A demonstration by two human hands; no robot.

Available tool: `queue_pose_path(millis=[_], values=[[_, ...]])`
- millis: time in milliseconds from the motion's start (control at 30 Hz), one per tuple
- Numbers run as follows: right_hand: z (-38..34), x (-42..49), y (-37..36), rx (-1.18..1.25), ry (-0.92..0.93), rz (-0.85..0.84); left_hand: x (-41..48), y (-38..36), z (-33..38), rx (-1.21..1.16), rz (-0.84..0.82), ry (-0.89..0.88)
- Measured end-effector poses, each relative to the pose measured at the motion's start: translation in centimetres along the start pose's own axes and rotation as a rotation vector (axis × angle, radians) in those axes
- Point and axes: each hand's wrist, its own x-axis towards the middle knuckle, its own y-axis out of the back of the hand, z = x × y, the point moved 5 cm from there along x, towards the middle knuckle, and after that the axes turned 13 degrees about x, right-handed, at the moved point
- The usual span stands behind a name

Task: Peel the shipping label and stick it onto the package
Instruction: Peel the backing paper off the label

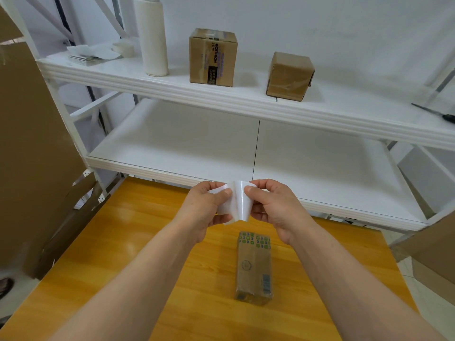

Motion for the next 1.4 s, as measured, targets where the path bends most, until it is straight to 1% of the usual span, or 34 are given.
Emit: queue_pose_path(millis=[233, 367, 900, 1033, 1133, 1400], values=[[0.03, -0.16, 0.05, -0.012, 0.001, 0.008, -0.09, 0.01, -0.17, -0.049, -0.019, 0.013], [0.01, -0.33, 0.08, -0.014, -0.003, 0.009, -0.18, -0.08, -0.12, -0.034, -0.041, 0.002], [0.19, -0.69, -0.09, 0.034, -0.006, -0.004, -0.27, -0.19, -0.13, -0.012, -0.042, -0.036], [0.12, -0.69, -0.14, 0.034, -0.006, 0.017, -0.31, -0.3, 0.05, -0.068, -0.076, -0.051], [0.01, -0.62, -0.03, 0.007, 0.002, 0.037, -0.38, -0.27, 0.1, -0.063, -0.103, -0.069], [-0.06, -0.58, -0.56, 0.04, 0.003, 0.03, 0.06, 0.1, -0.08, -0.048, -0.071, -0.075]])
